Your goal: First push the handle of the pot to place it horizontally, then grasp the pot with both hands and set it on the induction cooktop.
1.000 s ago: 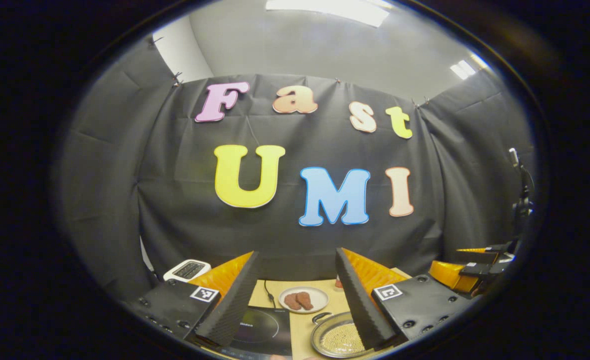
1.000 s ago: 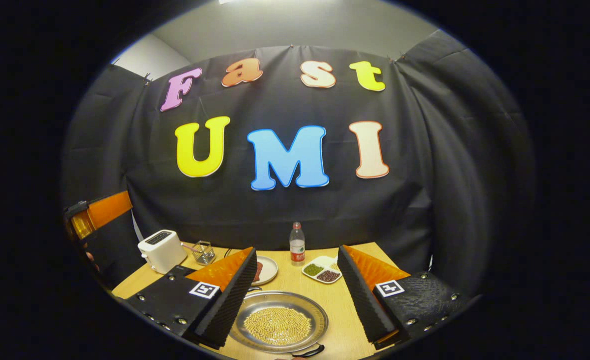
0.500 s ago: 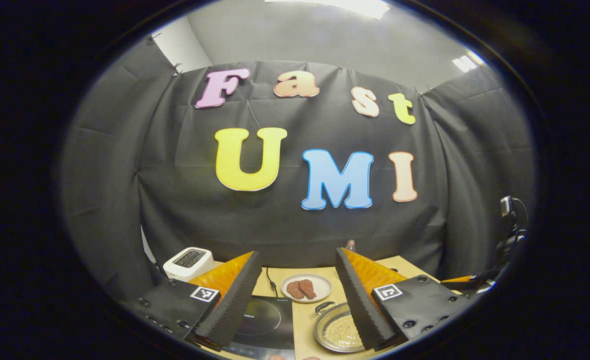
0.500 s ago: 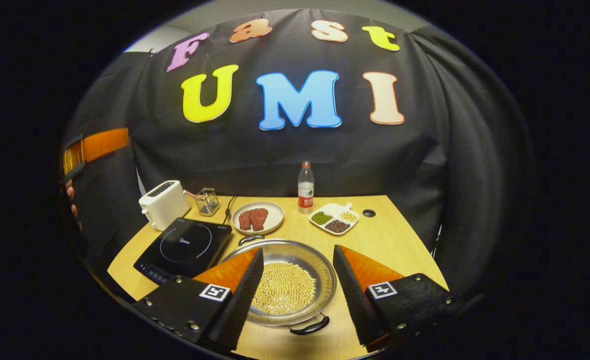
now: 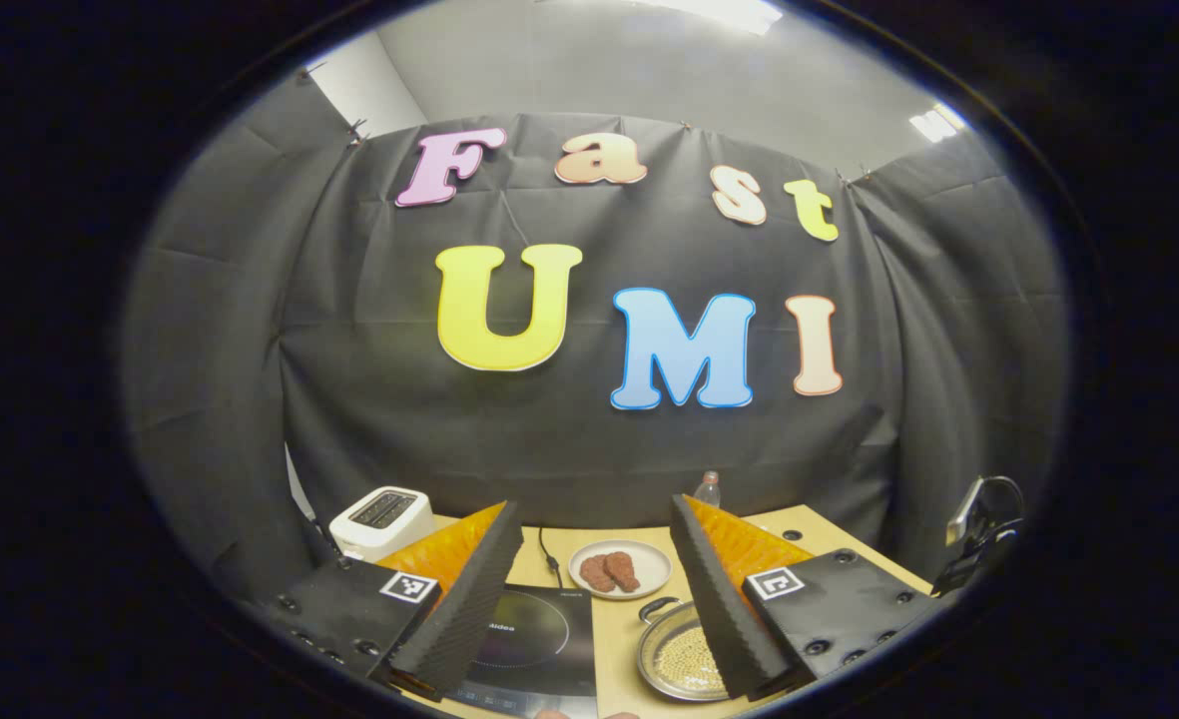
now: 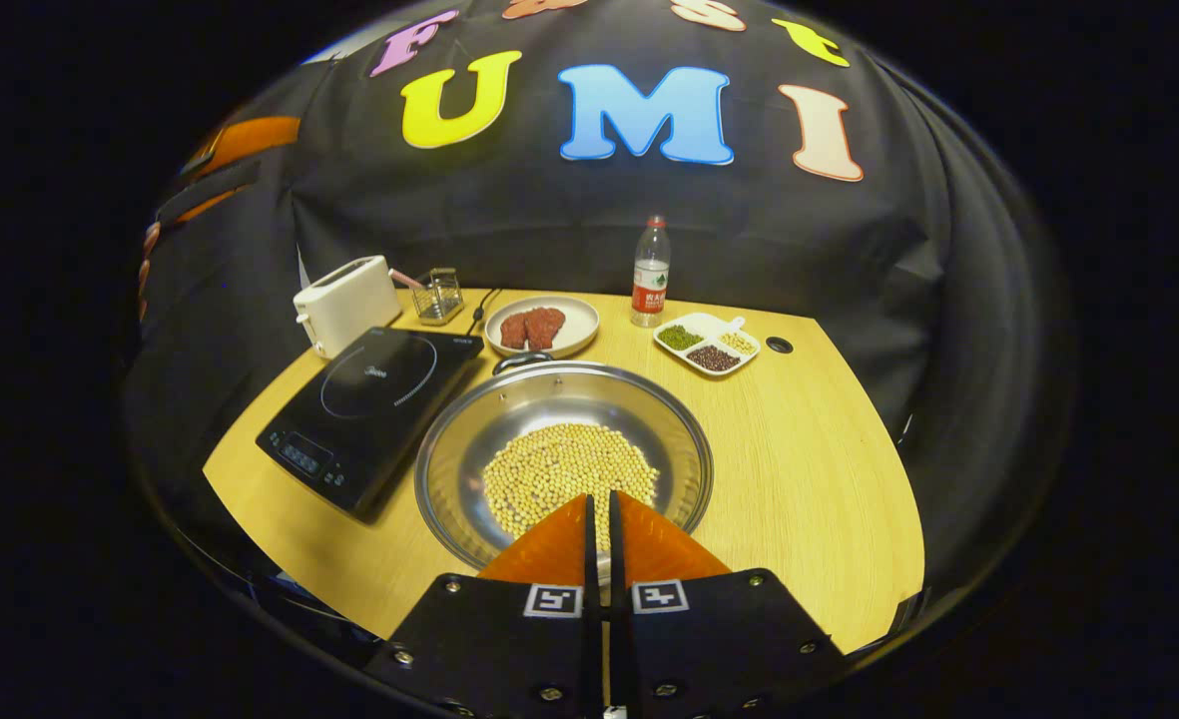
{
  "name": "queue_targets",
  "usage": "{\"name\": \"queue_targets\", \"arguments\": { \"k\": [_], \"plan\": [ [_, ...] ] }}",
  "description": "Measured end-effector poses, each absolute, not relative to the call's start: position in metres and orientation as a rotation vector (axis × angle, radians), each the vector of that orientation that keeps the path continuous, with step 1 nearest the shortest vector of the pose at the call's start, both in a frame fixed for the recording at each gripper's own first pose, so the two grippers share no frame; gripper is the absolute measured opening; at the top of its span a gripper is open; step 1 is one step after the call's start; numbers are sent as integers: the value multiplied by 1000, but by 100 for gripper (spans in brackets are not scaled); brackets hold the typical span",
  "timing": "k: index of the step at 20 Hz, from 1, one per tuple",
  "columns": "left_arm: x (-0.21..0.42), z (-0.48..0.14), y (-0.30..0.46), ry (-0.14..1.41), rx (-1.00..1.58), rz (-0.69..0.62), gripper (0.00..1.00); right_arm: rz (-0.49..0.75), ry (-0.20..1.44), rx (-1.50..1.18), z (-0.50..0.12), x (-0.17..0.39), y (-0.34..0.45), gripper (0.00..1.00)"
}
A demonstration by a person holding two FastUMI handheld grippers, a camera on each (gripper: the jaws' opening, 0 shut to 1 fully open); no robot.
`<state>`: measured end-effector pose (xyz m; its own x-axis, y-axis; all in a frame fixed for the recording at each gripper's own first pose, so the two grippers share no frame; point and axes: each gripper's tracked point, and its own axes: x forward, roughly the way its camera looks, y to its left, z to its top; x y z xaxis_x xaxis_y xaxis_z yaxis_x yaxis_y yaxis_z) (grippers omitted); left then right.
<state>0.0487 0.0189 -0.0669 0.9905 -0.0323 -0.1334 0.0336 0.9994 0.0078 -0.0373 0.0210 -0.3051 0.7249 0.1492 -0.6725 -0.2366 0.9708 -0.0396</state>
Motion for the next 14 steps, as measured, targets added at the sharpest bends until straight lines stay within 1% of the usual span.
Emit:
{"name": "queue_targets", "arguments": {
  "k": [8,11,13,14],
  "plan": [
    [48,-73,27,144,9,-21,96,303,965,-79,-361,-80,37,4],
    [46,-73,28,146,8,-20,96,330,1021,-99,-372,-90,43,4],
    [44,-76,29,152,12,-18,95,326,1051,-120,-380,-92,40,4],
    [44,-77,28,153,14,-18,99,319,1064,-125,-384,-94,38,4]
  ]
}}
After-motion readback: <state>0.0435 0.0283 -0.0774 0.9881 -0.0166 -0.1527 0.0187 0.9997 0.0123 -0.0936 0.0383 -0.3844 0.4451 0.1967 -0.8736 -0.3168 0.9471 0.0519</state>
